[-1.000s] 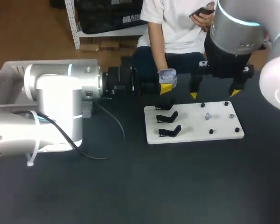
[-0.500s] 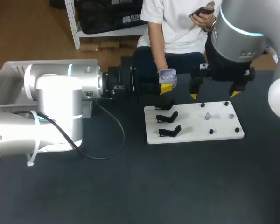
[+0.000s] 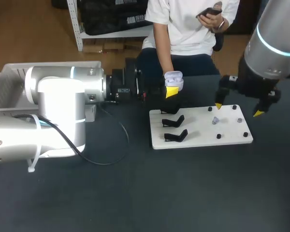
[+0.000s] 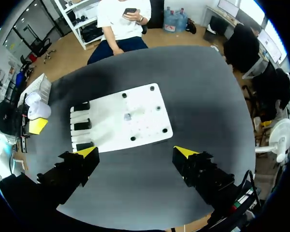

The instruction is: Pick up each earbud case from the left stands, insert the matching earbuds, close the lid, and place the case in the box.

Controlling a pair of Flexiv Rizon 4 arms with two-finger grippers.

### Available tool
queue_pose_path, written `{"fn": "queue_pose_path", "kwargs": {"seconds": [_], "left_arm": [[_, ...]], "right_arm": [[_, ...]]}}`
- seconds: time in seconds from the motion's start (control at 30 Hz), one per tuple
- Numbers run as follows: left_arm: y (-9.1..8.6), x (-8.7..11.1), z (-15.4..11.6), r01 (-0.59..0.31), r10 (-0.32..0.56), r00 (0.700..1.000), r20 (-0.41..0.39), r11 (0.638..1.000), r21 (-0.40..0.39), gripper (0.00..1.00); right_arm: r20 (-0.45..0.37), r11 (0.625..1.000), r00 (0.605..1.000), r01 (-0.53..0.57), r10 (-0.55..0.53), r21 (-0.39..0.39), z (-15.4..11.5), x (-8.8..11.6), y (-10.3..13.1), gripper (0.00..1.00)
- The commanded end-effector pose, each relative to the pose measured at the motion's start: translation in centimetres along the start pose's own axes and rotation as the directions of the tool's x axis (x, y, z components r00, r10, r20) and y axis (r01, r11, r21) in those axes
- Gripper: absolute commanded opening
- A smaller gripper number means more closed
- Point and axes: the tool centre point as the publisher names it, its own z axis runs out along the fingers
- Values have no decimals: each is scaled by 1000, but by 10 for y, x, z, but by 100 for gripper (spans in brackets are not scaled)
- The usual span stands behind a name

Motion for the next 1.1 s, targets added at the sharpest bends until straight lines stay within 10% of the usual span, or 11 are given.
{"fn": "queue_pose_path", "kwargs": {"seconds": [0.03,1.1], "left_arm": [[-1,2,0,-5,5,1000,8,1000,-6,0],[-1,2,0,-5,5,1000,8,1000,-6,0]], "right_arm": [[-5,999,999,-38,38,1,29,-3,4,100],[126,981,976,-165,178,-103,114,-22,31,100]]}}
